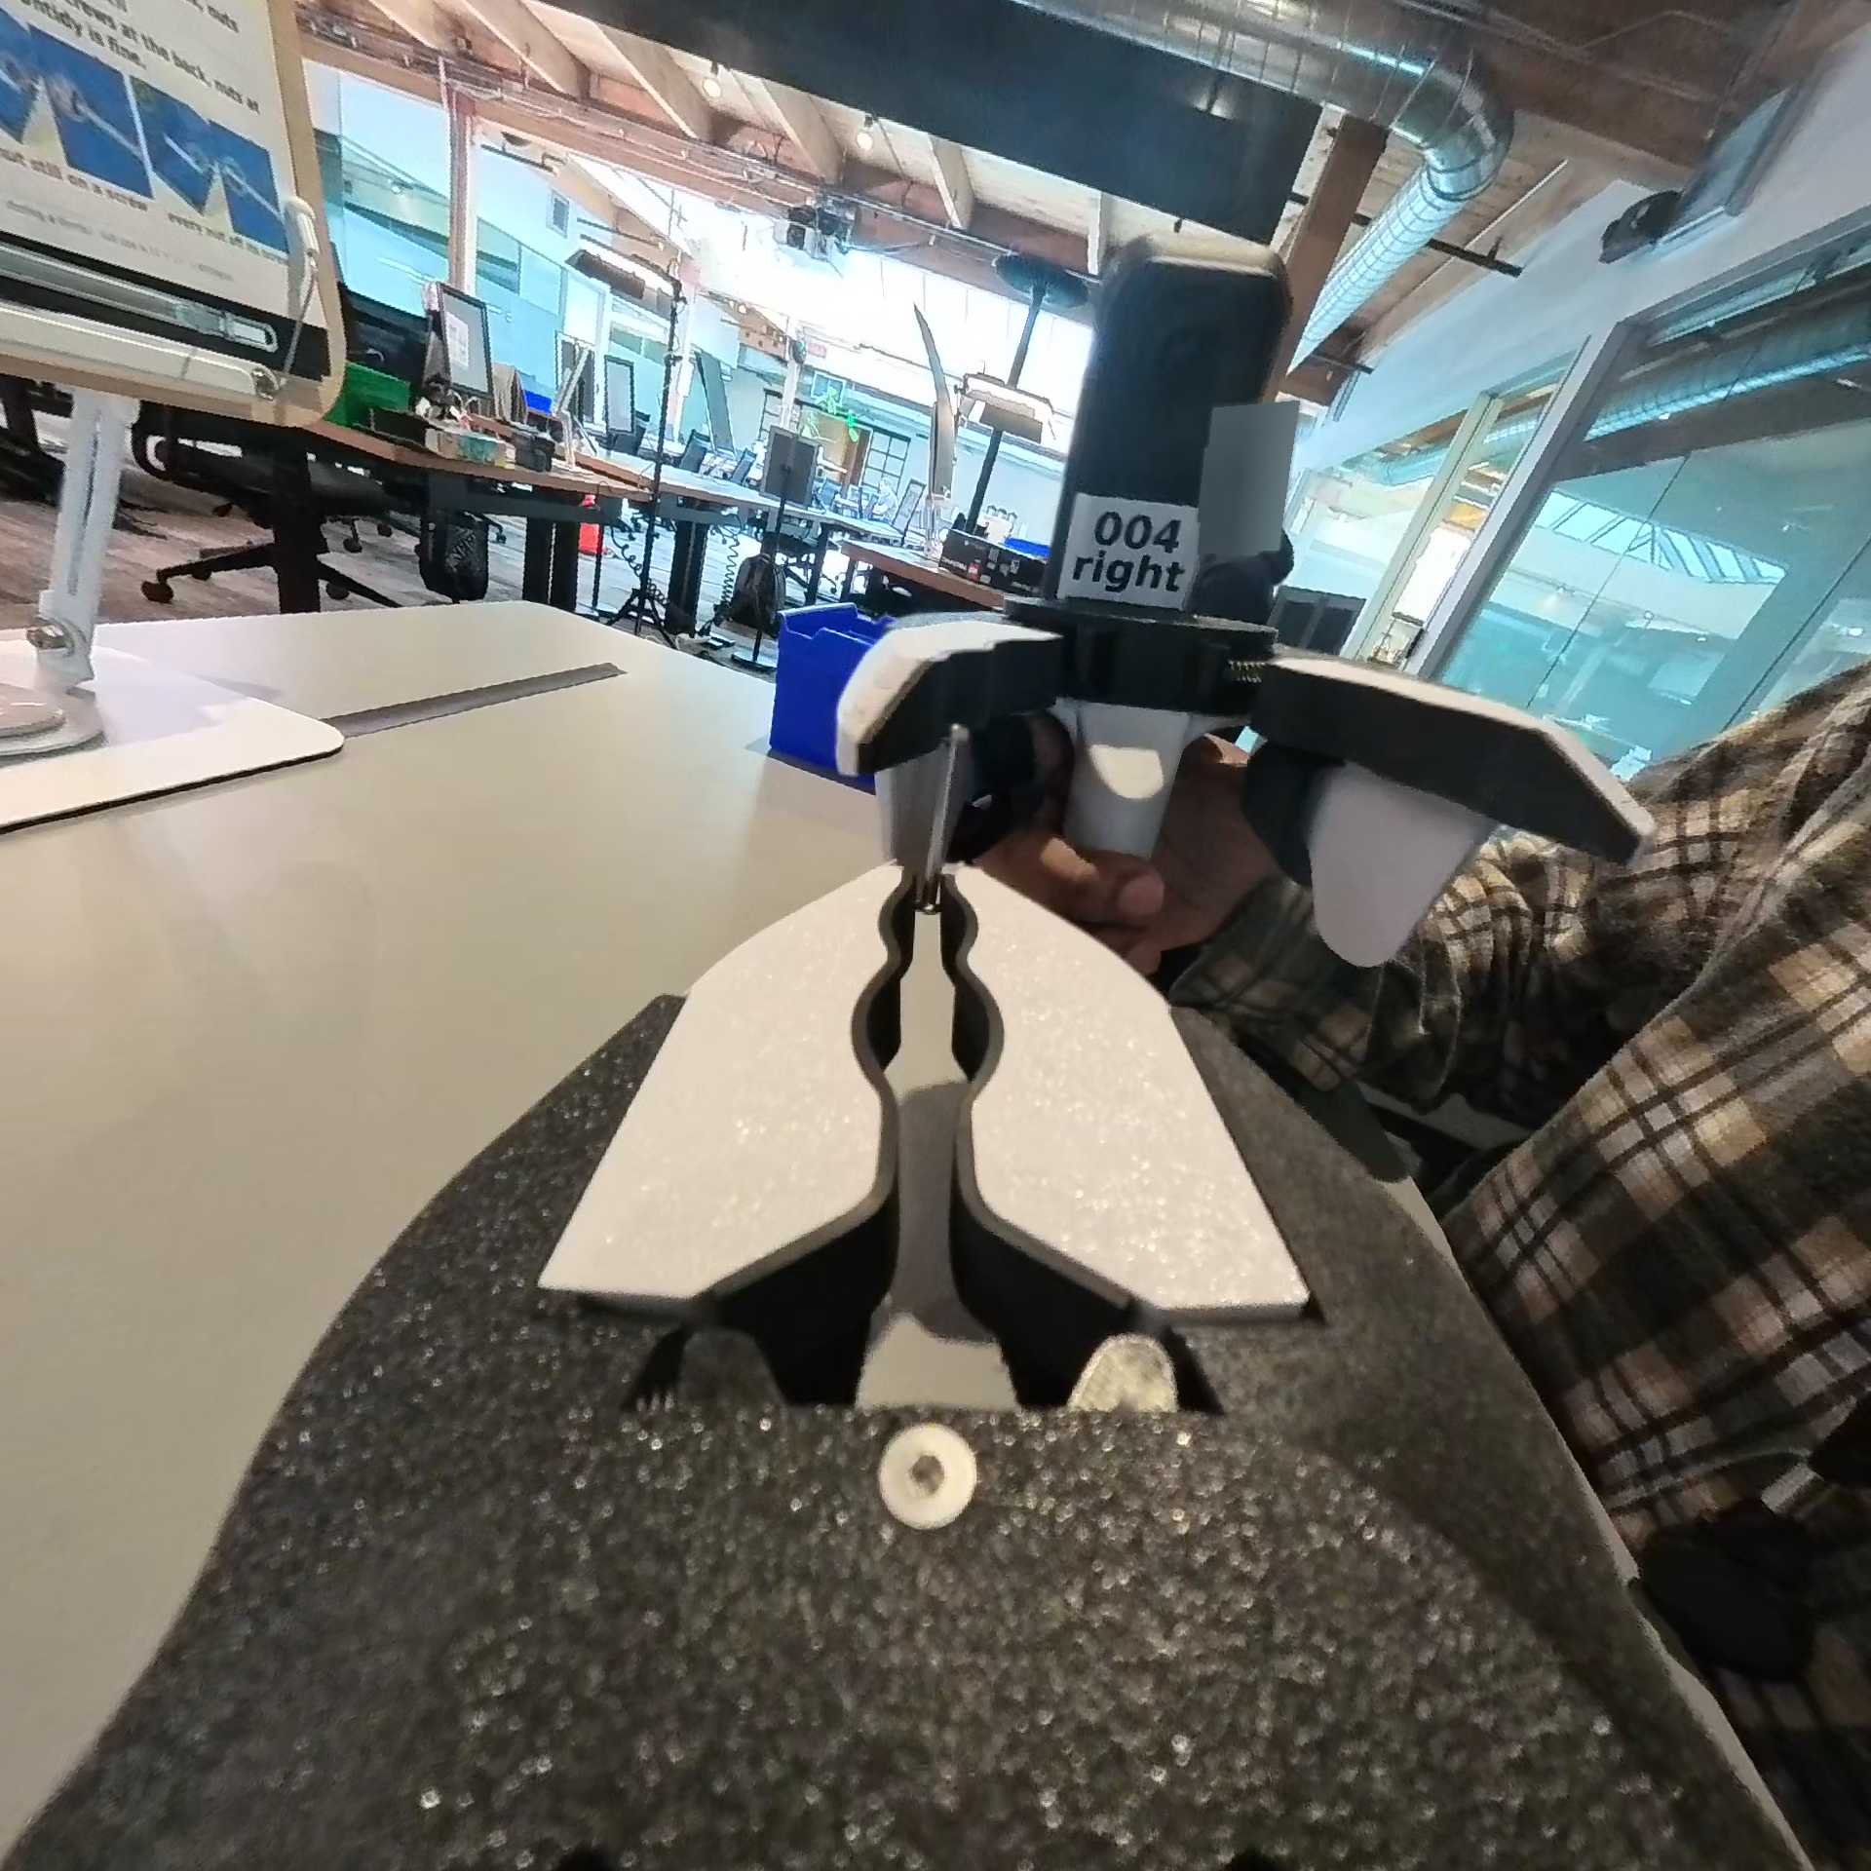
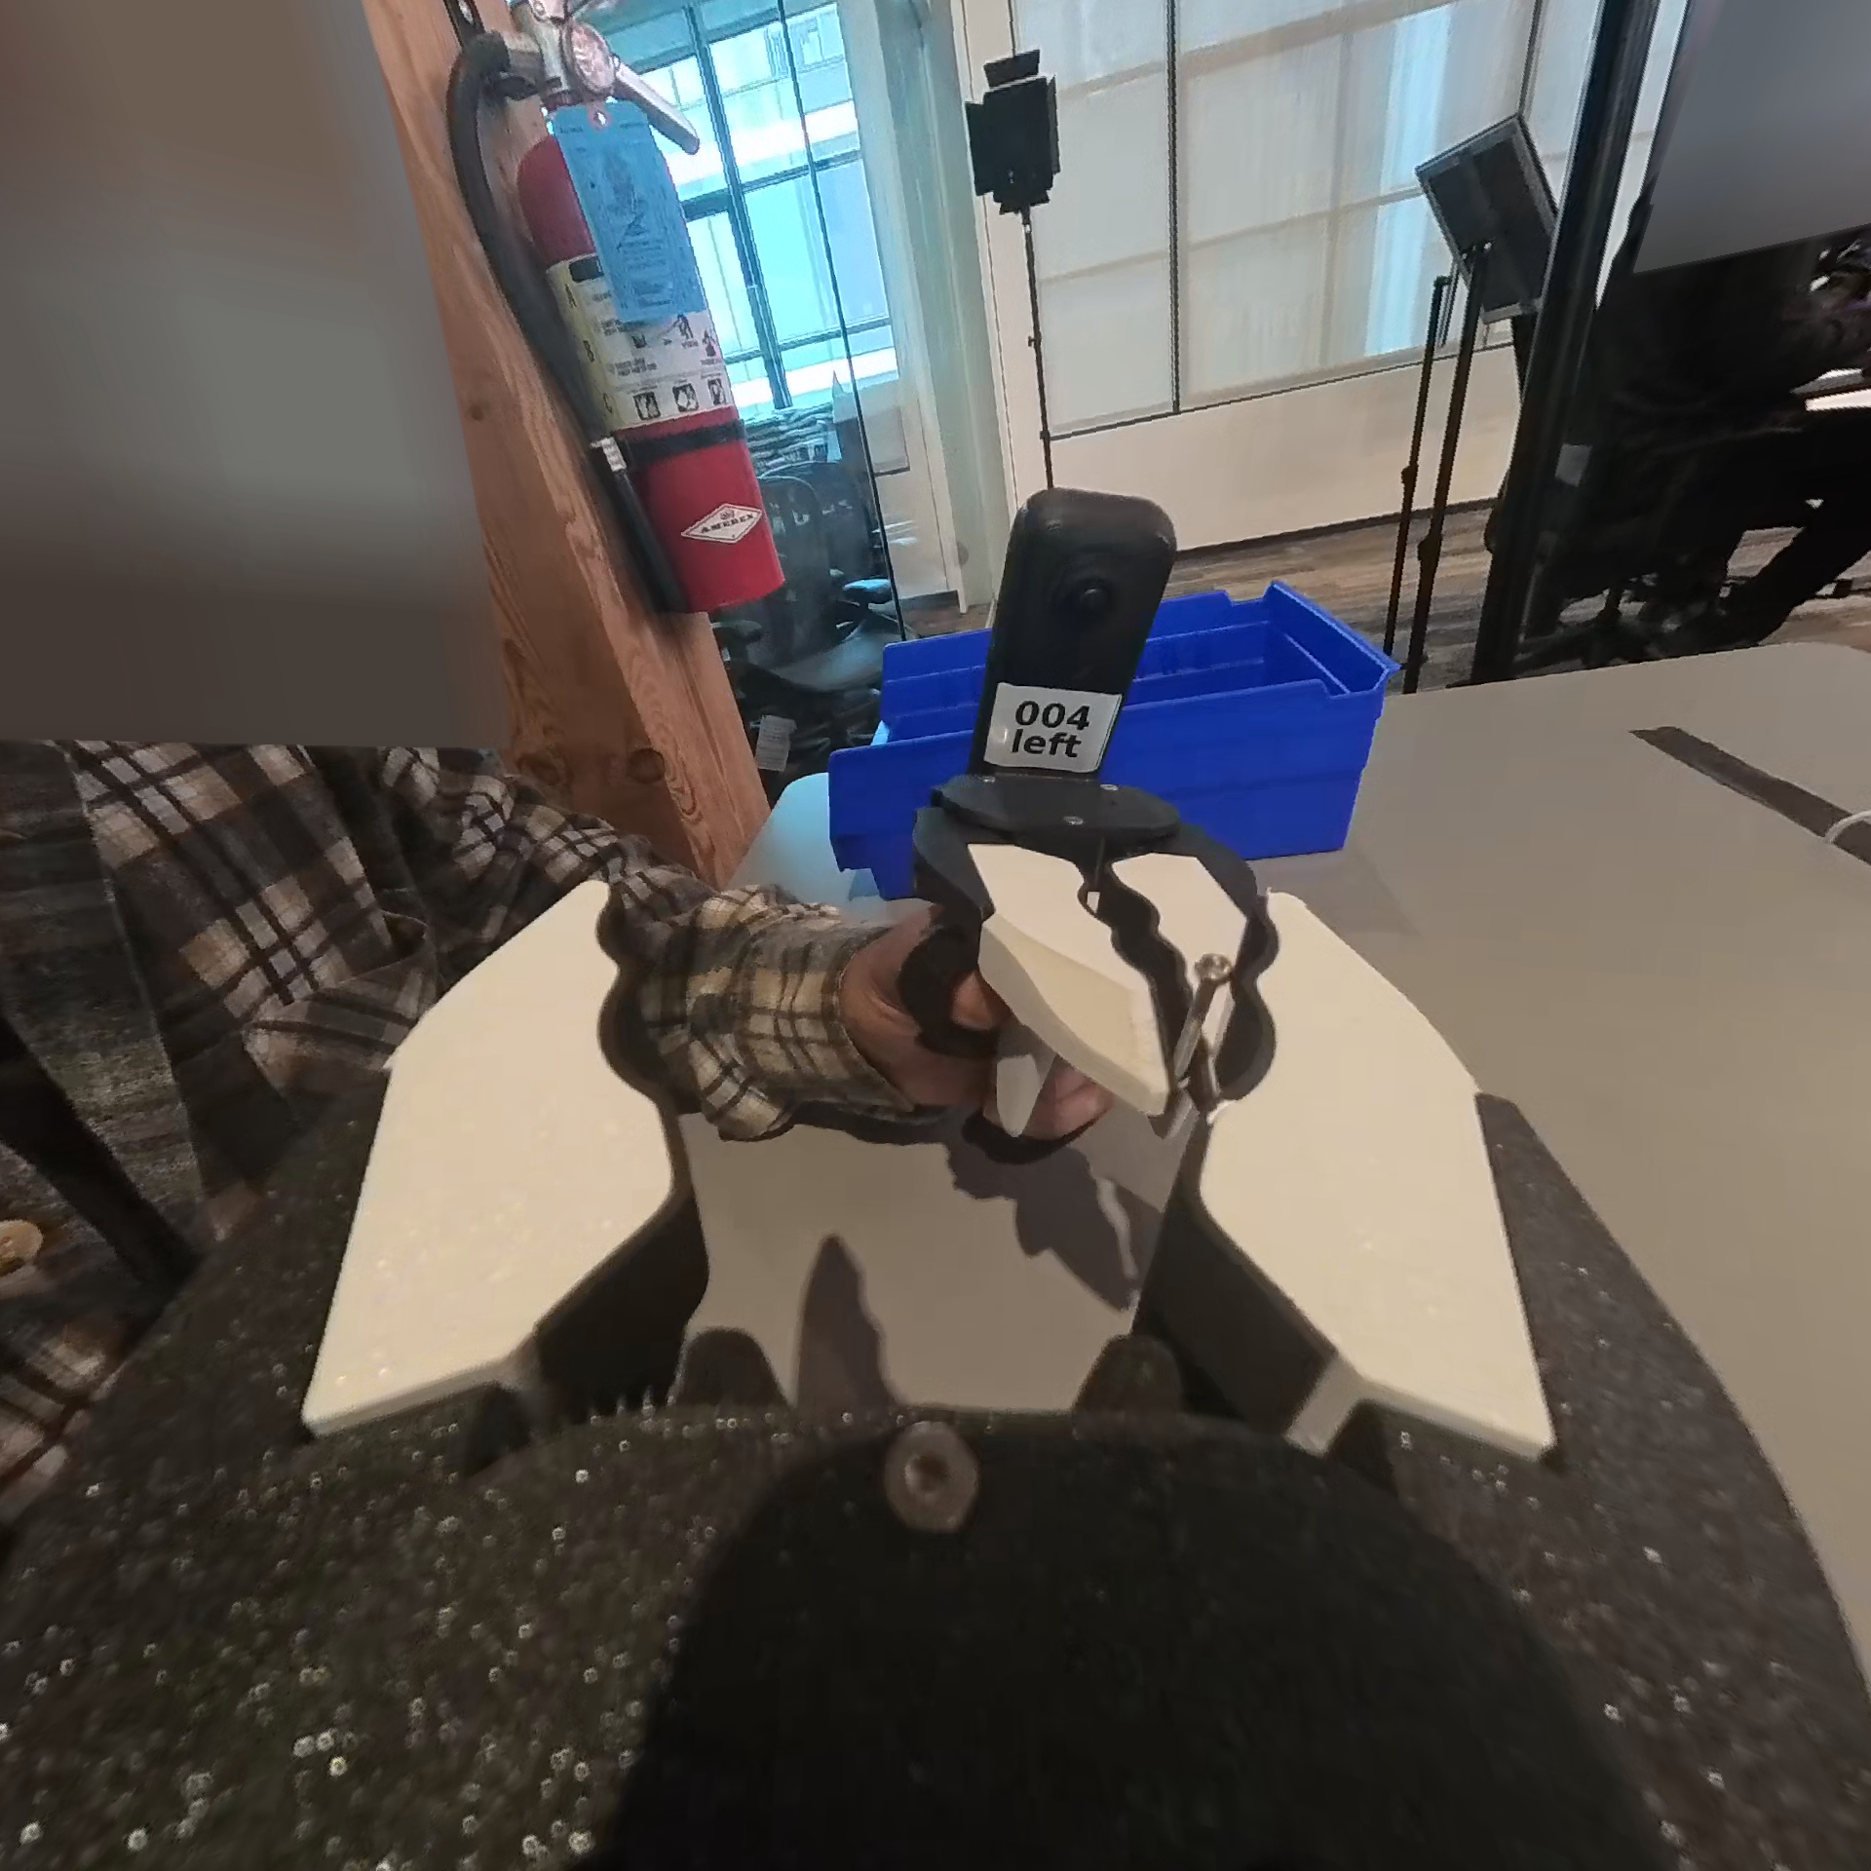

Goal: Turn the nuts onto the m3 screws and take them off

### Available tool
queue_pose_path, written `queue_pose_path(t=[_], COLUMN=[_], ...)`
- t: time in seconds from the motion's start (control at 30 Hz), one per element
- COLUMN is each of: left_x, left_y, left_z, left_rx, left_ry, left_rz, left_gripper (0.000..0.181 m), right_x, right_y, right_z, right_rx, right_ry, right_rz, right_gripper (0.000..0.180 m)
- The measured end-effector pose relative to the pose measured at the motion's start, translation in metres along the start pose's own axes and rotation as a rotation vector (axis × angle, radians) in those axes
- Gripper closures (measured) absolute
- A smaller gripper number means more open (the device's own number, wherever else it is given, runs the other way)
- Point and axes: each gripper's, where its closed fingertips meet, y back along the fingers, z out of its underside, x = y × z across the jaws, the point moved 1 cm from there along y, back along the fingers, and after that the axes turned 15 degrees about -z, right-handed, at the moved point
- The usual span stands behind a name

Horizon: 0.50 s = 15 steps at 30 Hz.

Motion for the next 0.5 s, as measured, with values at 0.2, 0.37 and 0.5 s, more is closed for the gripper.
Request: queue_pose_path(t=[0.2, 0.37, 0.5], left_x=[-0.0025, -0.0029, -0.0022], left_y=[0.0009, 0.0009, 0.0007], left_z=[-0.0013, -0.0010, -0.0011], left_rx=[0.004, 0.002, 0.003], left_ry=[0.001, 0.003, 0.001], left_rz=[-0.018, -0.019, -0.016], left_gripper=[0.177, 0.177, 0.177], right_x=[-0.0008, 0.0004, 0.0009], right_y=[0.0005, 0.0020, 0.0039], right_z=[0.0017, 0.0022, -0.0003], right_rx=[-0.009, -0.017, -0.011], right_ry=[0.007, 0.011, 0.016], right_rz=[0.011, 0.027, 0.038], right_gripper=[0.068, 0.067, 0.067])
